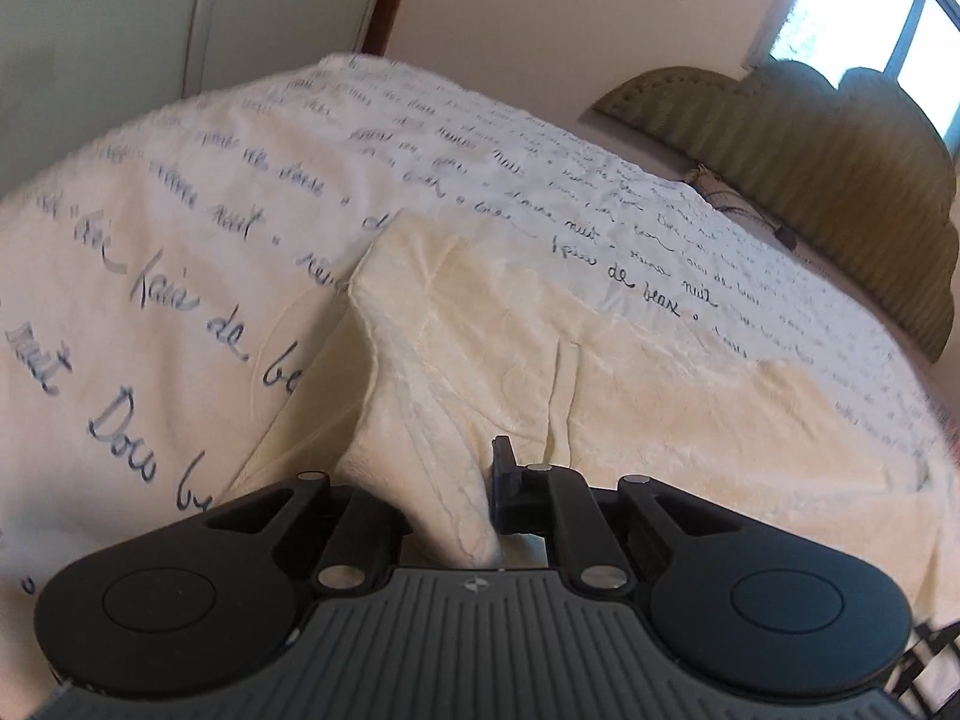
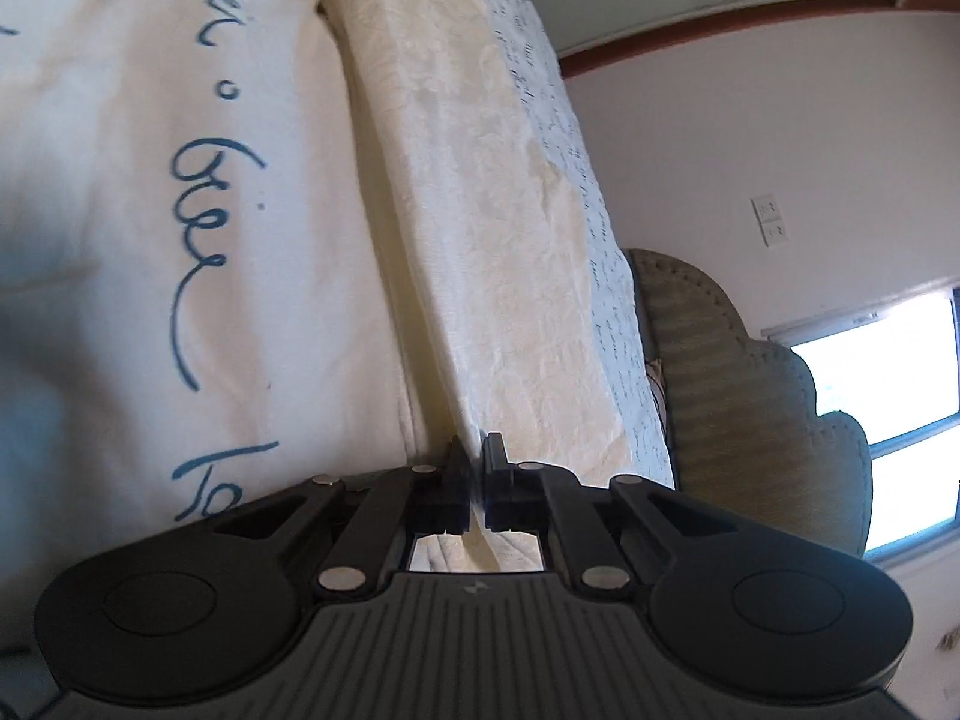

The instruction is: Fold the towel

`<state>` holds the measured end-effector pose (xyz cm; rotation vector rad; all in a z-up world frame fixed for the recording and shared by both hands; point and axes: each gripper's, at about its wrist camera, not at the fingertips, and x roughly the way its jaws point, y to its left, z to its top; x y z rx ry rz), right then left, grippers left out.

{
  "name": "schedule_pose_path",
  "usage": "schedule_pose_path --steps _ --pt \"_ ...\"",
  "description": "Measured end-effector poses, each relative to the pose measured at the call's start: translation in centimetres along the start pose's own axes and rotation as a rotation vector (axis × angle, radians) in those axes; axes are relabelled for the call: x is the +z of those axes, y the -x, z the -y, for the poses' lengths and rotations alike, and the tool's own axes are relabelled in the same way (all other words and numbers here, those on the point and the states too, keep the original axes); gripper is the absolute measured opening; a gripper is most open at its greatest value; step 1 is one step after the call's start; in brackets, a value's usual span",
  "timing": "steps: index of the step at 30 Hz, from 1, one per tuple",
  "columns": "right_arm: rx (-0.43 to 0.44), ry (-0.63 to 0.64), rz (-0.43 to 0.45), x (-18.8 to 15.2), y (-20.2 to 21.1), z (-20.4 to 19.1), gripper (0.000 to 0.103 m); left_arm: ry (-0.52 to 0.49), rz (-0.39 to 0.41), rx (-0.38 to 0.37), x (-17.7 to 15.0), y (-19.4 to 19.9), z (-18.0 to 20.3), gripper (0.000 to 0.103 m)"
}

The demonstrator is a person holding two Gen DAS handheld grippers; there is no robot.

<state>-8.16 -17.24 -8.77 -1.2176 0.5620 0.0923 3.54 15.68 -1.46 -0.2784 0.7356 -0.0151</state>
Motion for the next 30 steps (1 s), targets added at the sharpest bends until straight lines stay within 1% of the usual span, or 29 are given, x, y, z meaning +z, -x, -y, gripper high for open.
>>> schedule_pose_path --steps 1,2,3,4,5,7,10,11,12,13,14,16,18,19,20,21,22,23,24,25,26,27,28,30 --pt "-0.010 -0.013 -0.009 0.1 -0.1 0.0 0.004 -0.030 0.009 0.023 -0.1 0.4 0.2 0.025" --pt "-0.007 -0.019 -0.014 0.1 0.0 0.0 0.004 -0.045 0.013 0.040 -0.1 0.7 0.2 0.033" --pt "-0.017 -0.019 -0.015 0.0 0.2 -0.2 0.004 -0.047 0.009 0.044 0.0 1.0 -0.1 0.038" --pt "-0.019 -0.019 -0.019 0.0 0.4 -0.1 0.004 -0.039 0.004 0.054 0.2 1.5 -0.5 0.049" --pt "0.004 -0.018 -0.022 -0.1 0.7 0.2 0.004 -0.024 0.005 0.072 0.3 2.1 -0.9 0.057" --pt "0.068 -0.051 -0.020 -0.8 1.9 1.5 0.005 -0.001 0.028 0.114 0.8 3.6 -1.5 0.062" --pt "0.189 -0.255 0.001 -2.2 3.7 5.3 0.007 -0.043 0.095 0.250 1.5 5.7 -1.0 0.062" --pt "0.206 -0.326 0.018 -2.6 4.0 6.5 0.007 -0.067 0.117 0.268 1.8 6.3 -0.2 0.062" --pt "0.186 -0.400 0.040 -3.0 4.1 7.6 0.007 -0.087 0.138 0.263 2.2 6.8 0.7 0.062" --pt "0.155 -0.464 0.048 -3.2 3.8 8.5 0.007 -0.108 0.157 0.233 2.5 7.1 2.1 0.064" --pt "0.131 -0.517 0.041 -3.3 3.1 9.0 0.008 -0.128 0.165 0.190 2.6 7.0 3.6 0.068" --pt "0.123 -0.587 0.015 -3.4 1.4 9.2 0.008 -0.194 0.155 0.092 2.2 6.4 7.1 0.074" --pt "0.159 -0.618 -0.074 -3.6 -0.9 8.5 0.008 -0.282 0.119 -0.001 1.0 5.2 10.9 0.074" --pt "0.180 -0.600 -0.119 -3.8 -1.6 7.8 0.008 -0.335 0.101 -0.050 0.1 4.6 13.0 0.074" --pt "0.176 -0.579 -0.121 -4.1 -1.0 7.1 0.007 -0.388 0.089 -0.089 -0.9 4.0 14.7 0.074" --pt "0.167 -0.587 -0.108 -4.5 -0.1 6.9 0.007 -0.438 0.077 -0.118 -1.8 3.6 16.3 0.075" --pt "0.180 -0.642 -0.097 -5.1 0.5 7.5 0.008 -0.491 0.067 -0.144 -3.0 3.0 18.0 0.075" --pt "0.198 -0.735 -0.076 -6.2 1.1 8.7 0.007 -0.525 0.062 -0.164 -3.8 2.6 19.2 0.075" --pt "0.198 -0.837 -0.060 -7.8 1.9 9.6 0.008 -0.556 0.058 -0.194 -4.9 2.1 20.5 0.075" --pt "0.169 -0.934 -0.069 -9.4 2.1 10.6 0.008 -0.579 0.055 -0.227 -5.7 1.7 21.5 0.075" --pt "0.121 -1.015 -0.098 -11.2 2.3 11.3 0.008 -0.598 0.050 -0.262 -6.4 1.1 22.6 0.075" --pt "0.065 -1.099 -0.134 -13.4 2.5 12.1 0.008 -0.614 0.043 -0.286 -7.4 0.6 23.6 0.075" --pt "0.029 -1.177 -0.154 -15.3 2.7 12.6 0.008 -0.635 0.034 -0.302 -8.3 0.0 24.6 0.075" --pt "-0.029 -1.420 -0.185 -20.5 3.6 13.6 0.008 -0.671 0.031 -0.338 -9.7 -0.7 26.0 0.075"
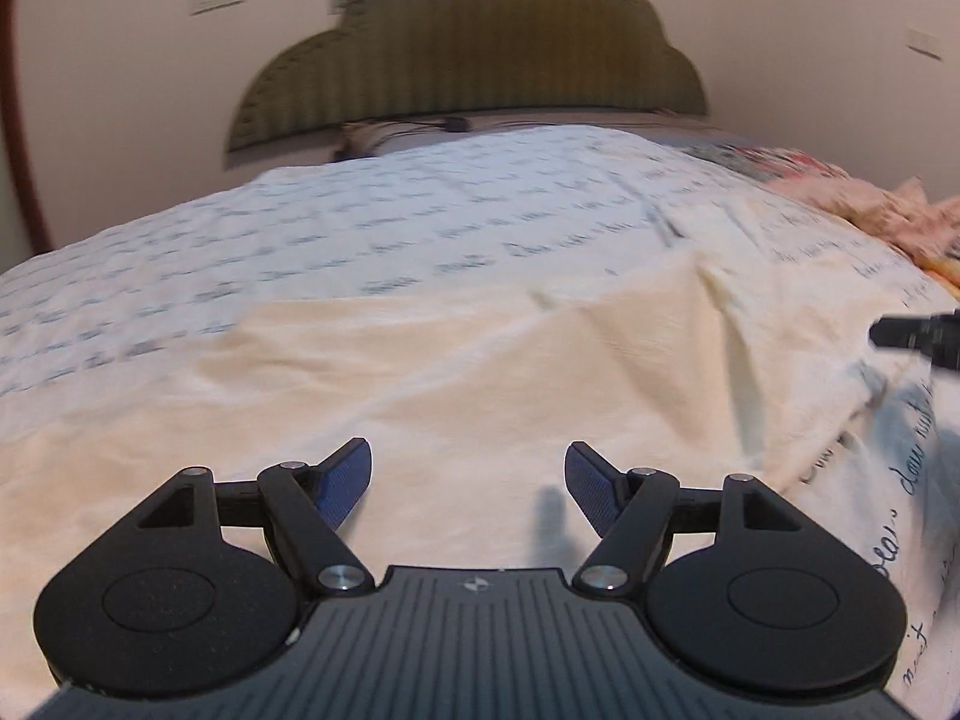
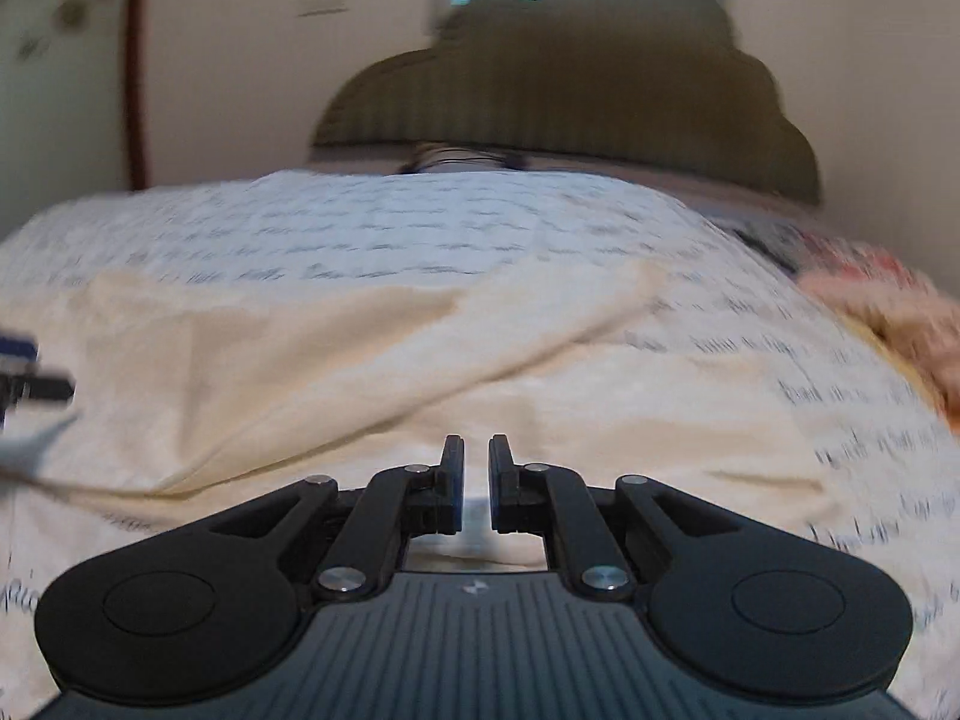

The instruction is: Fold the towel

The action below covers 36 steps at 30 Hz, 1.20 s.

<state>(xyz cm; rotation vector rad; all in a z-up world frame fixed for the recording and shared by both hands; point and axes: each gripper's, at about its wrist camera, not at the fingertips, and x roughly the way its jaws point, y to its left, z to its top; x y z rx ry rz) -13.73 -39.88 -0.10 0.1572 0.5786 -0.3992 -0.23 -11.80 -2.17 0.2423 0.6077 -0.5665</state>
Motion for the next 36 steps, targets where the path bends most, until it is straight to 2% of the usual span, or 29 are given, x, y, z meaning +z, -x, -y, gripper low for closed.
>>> schedule_pose_path --steps 3,5,7,9,10,11,13,14,16,17,20,22,24,26,28,30,32,33,35,36 --pt "-0.036 -0.381 0.026 -1.2 0.7 7.9 0.009 -0.036 -0.006 -0.037 -1.1 -1.5 1.6 0.075" --pt "-0.115 -0.544 0.004 -2.2 0.2 11.9 0.009 -0.037 0.019 -0.044 -2.0 -2.1 2.3 0.083" --pt "-0.153 -0.626 -0.023 -3.2 -0.3 14.2 0.012 -0.048 0.048 -0.032 -2.8 -2.2 2.7 0.088" --pt "-0.107 -0.728 -0.011 -4.2 -0.9 15.7 0.013 -0.043 0.054 -0.022 -3.1 -2.2 2.7 0.093" --pt "-0.075 -0.776 -0.004 -4.5 -1.3 16.2 0.016 -0.031 0.046 -0.021 -2.9 -2.4 2.5 0.098" --pt "-0.048 -0.818 0.007 -4.6 -1.8 16.7 0.024 -0.015 0.037 -0.025 -2.9 -2.6 2.2 0.101" --pt "-0.012 -0.855 0.035 -4.6 -2.8 16.8 0.034 0.013 0.026 -0.046 -2.7 -2.7 1.6 0.102" --pt "-0.004 -0.863 0.049 -4.5 -3.2 16.8 0.036 0.020 0.026 -0.053 -2.7 -2.6 1.4 0.102" --pt "-0.025 -0.877 0.081 -4.4 -4.0 17.1 0.031 0.019 0.026 -0.055 -2.7 -2.6 1.3 0.103" --pt "-0.046 -0.877 0.085 -4.4 -4.0 17.2 0.010 0.016 0.028 -0.054 -2.6 -2.6 1.4 0.102" --pt "-0.102 -0.774 0.125 -3.8 -2.5 16.1 0.009 0.021 0.034 -0.091 -2.1 -1.9 1.2 0.097" --pt "-0.135 -0.683 0.126 -3.3 -1.9 15.4 0.010 0.033 0.014 -0.175 -0.9 -1.6 1.7 0.097" --pt "-0.159 -0.627 0.047 -2.9 -2.5 15.3 0.013 0.023 -0.008 -0.263 0.4 -1.7 3.0 0.098" --pt "-0.176 -0.642 -0.025 -2.9 -2.8 15.7 0.020 -0.030 0.006 -0.298 1.3 -2.0 4.8 0.097" --pt "-0.208 -0.676 0.004 -3.1 -1.6 15.9 0.029 -0.092 0.041 -0.286 1.5 -2.5 6.5 0.094" --pt "-0.359 -0.672 0.069 -2.9 0.2 15.5 0.034 -0.125 0.053 -0.298 1.5 -3.0 7.8 0.091" --pt "-0.468 -0.566 0.105 -1.8 1.2 14.2 0.037 -0.119 0.055 -0.345 1.5 -3.7 8.8 0.088" --pt "-0.453 -0.493 0.100 -0.9 1.3 13.2 0.037 -0.107 0.053 -0.371 1.5 -4.3 9.2 0.086" --pt "-0.354 -0.379 0.059 1.1 0.5 11.3 0.037 -0.078 0.030 -0.409 1.4 -5.5 9.8 0.069" --pt "-0.303 -0.343 0.048 2.0 -0.1 10.4 0.037 -0.068 0.010 -0.422 1.4 -6.2 10.1 0.064"
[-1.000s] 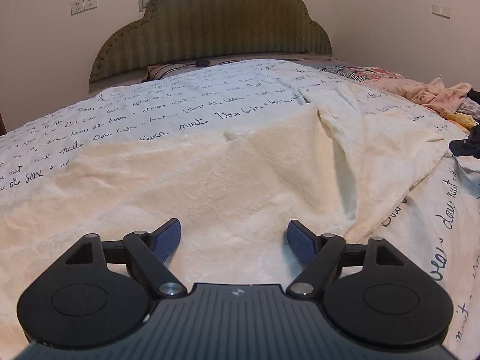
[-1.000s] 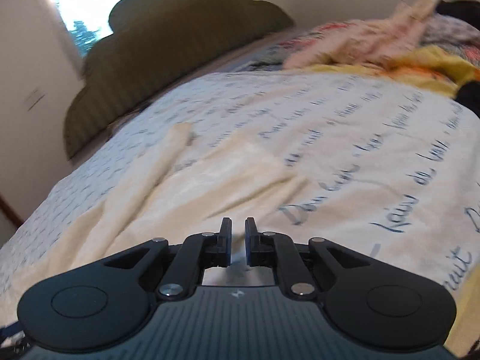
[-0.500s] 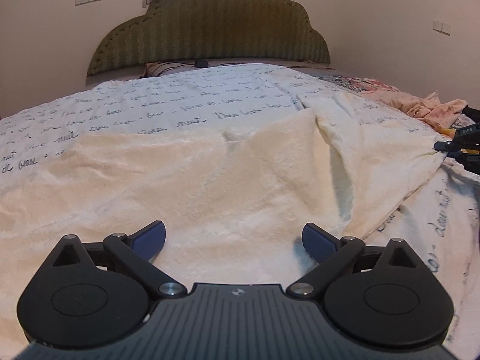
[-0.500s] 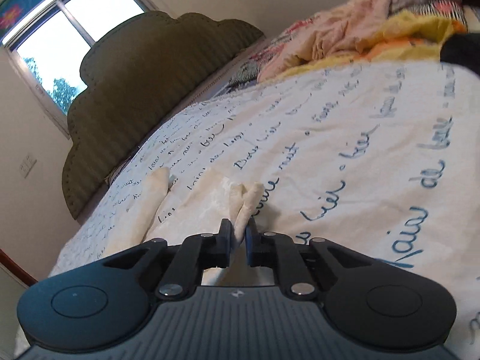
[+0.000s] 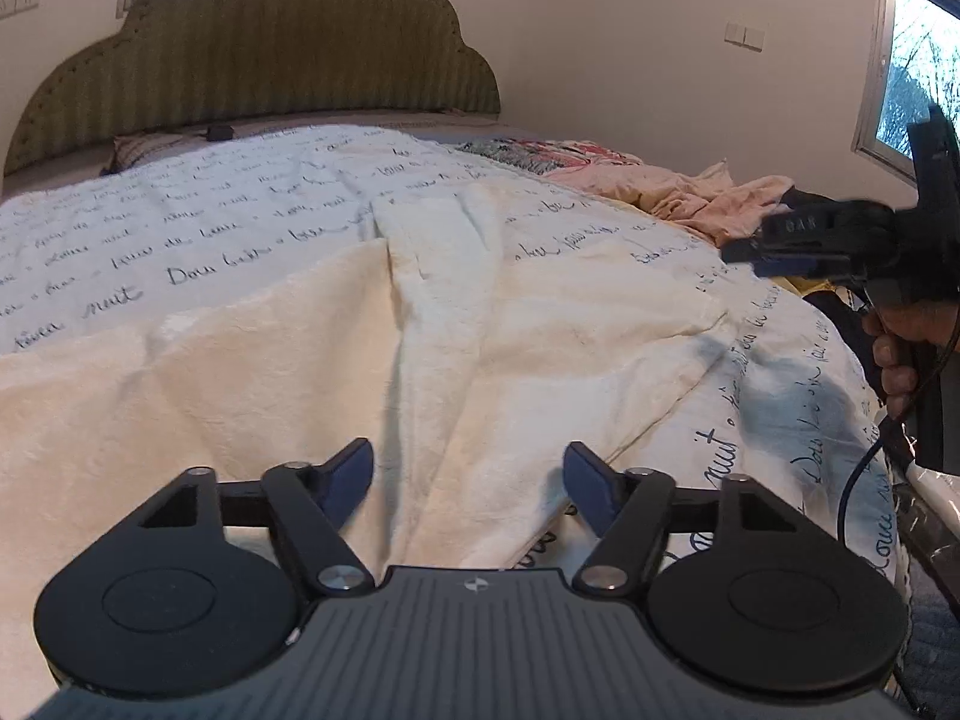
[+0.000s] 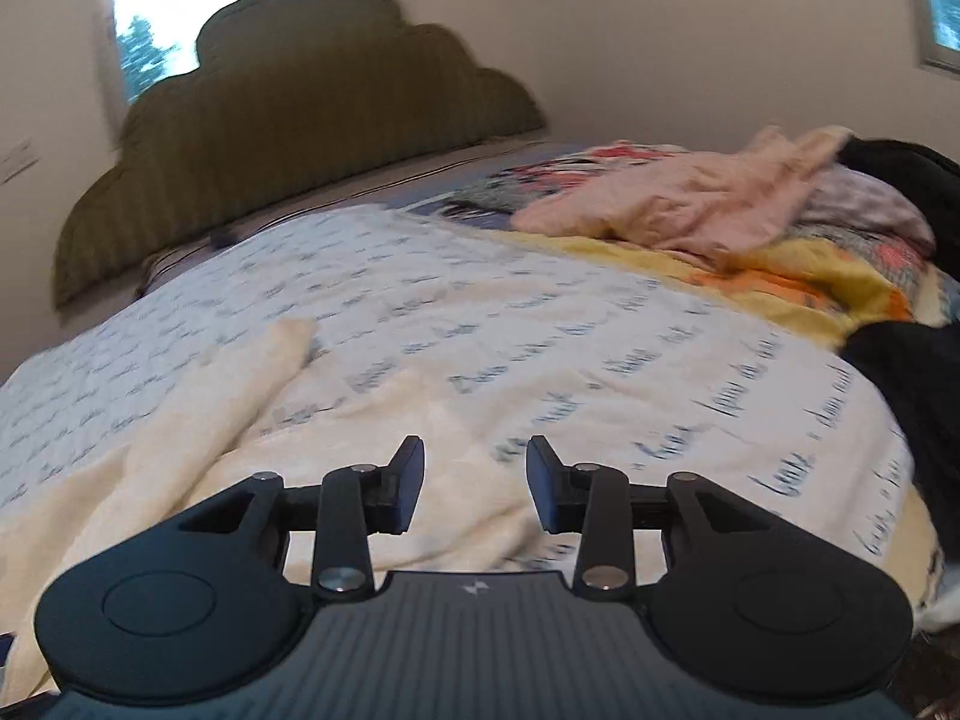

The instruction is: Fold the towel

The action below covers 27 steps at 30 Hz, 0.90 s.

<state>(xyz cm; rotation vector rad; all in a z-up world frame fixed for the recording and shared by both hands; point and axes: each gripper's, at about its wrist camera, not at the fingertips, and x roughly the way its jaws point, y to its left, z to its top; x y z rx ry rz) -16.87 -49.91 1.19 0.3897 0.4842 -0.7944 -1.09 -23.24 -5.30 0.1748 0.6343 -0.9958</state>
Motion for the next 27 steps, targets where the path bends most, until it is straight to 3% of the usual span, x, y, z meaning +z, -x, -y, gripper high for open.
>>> schedule_pose_path --steps 2,6,11,17,21,22,24,27 --pt "0.108 0.070 -0.009 1.7 -1.3 -3.1 0.037 0.029 0.015 -0.011 -0.1 -0.8 -0.4 0.059" --pt "0.168 0.225 -0.038 4.3 -5.5 -10.6 0.036 0.086 0.053 -0.064 -0.5 -1.3 -1.6 0.057" --pt "0.154 0.235 -0.146 5.7 -13.2 -18.2 0.036 0.159 0.076 -0.125 -0.9 -1.6 -2.8 0.061" --pt "0.002 0.356 -0.218 4.7 -18.8 -24.2 0.036 0.110 0.075 -0.126 -1.1 -1.8 -2.0 0.072" --pt "-0.087 0.451 -0.185 3.9 -20.0 -24.5 0.034 0.116 0.075 -0.137 -1.1 -2.1 -2.0 0.076" --pt "-0.084 0.429 -0.166 4.0 -19.7 -23.8 0.032 0.121 0.075 -0.140 -1.1 -2.1 -2.1 0.076" --pt "-0.089 0.366 -0.142 4.5 -19.1 -21.9 0.017 0.128 0.074 -0.143 -1.2 -1.9 -2.5 0.076" --pt "-0.093 0.258 -0.124 5.1 -17.9 -18.2 0.016 0.127 0.072 -0.141 -1.2 -2.0 -2.5 0.077"
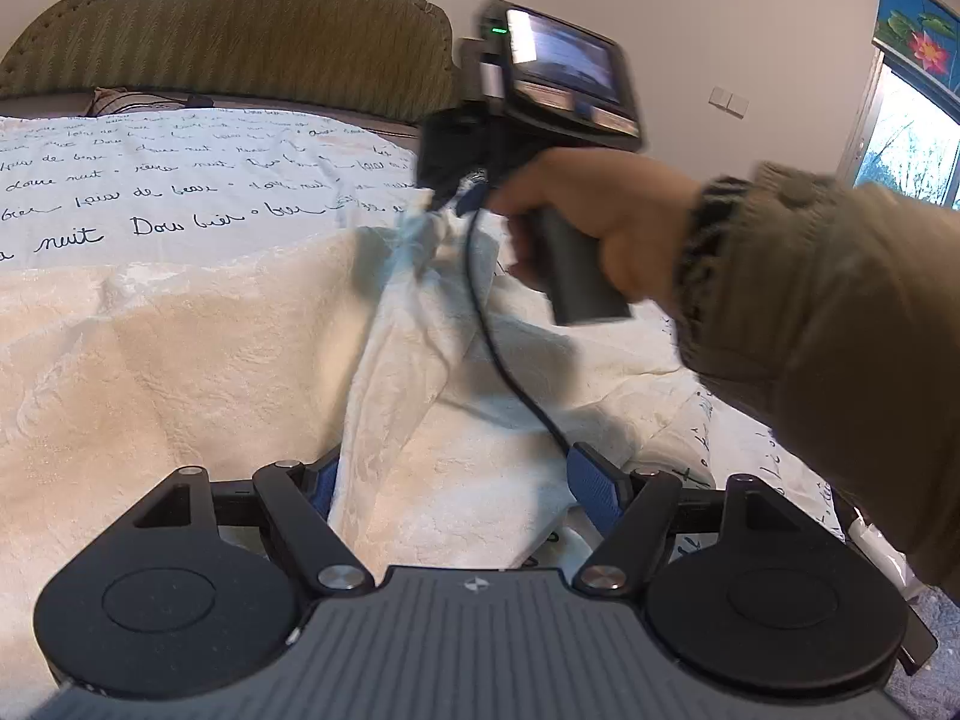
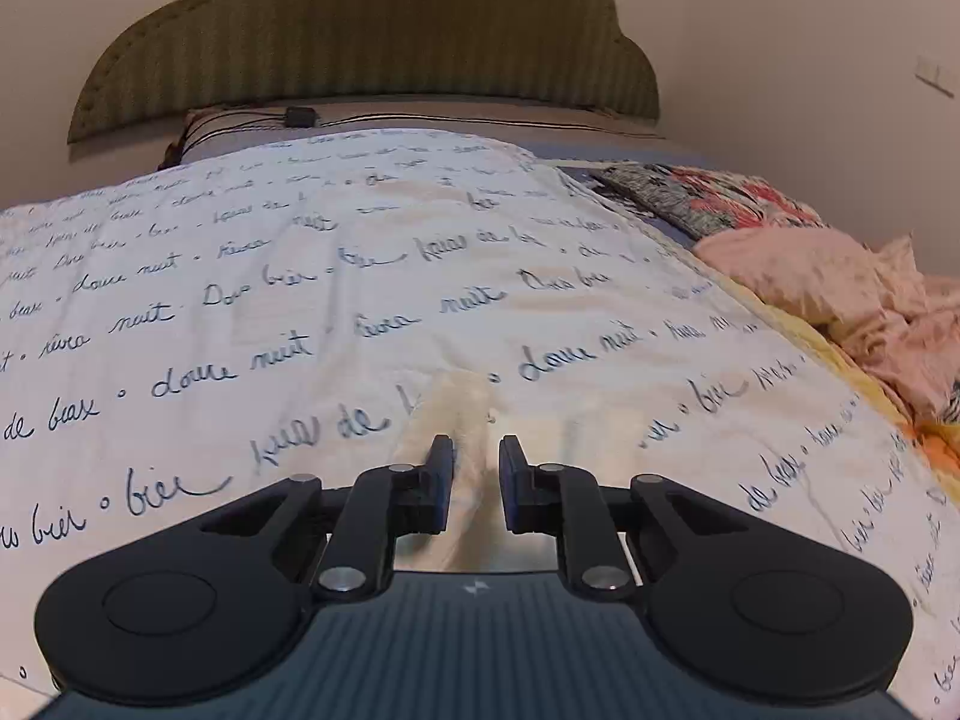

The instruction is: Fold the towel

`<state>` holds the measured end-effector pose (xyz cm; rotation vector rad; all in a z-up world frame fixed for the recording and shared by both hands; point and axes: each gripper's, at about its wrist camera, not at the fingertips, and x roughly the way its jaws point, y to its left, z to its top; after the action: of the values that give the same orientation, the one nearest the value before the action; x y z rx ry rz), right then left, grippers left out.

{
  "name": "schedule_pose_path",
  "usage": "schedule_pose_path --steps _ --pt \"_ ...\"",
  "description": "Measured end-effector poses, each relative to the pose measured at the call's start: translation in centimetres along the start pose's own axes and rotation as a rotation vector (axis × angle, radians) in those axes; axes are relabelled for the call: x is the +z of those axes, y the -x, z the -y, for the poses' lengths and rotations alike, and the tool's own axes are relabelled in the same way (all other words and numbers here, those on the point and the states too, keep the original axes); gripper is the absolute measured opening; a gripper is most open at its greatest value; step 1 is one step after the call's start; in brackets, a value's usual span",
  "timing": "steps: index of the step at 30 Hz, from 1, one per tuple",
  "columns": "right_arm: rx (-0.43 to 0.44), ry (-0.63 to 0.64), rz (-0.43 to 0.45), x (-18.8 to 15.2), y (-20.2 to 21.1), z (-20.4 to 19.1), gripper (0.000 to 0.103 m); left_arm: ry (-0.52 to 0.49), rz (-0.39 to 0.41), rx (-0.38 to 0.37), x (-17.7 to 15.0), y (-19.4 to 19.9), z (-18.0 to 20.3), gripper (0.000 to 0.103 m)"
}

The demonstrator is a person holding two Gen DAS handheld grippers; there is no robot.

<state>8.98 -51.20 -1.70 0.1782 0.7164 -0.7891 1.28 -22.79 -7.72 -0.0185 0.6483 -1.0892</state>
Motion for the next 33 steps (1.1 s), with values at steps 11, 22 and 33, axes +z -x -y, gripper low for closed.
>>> schedule_pose_path --steps 11,22,33 --pt "0.218 -0.400 -0.026 -1.2 0.6 6.5 0.019 -0.004 -0.007 -0.010 0.2 -0.3 0.0 0.082" --pt "0.061 0.096 -0.077 2.0 -2.4 -4.9 0.048 -0.005 -0.008 -0.021 0.0 -0.3 0.1 0.086" --pt "0.226 -0.239 0.202 0.8 7.0 5.3 0.006 0.019 -0.008 -0.045 0.3 -0.3 -0.4 0.088"
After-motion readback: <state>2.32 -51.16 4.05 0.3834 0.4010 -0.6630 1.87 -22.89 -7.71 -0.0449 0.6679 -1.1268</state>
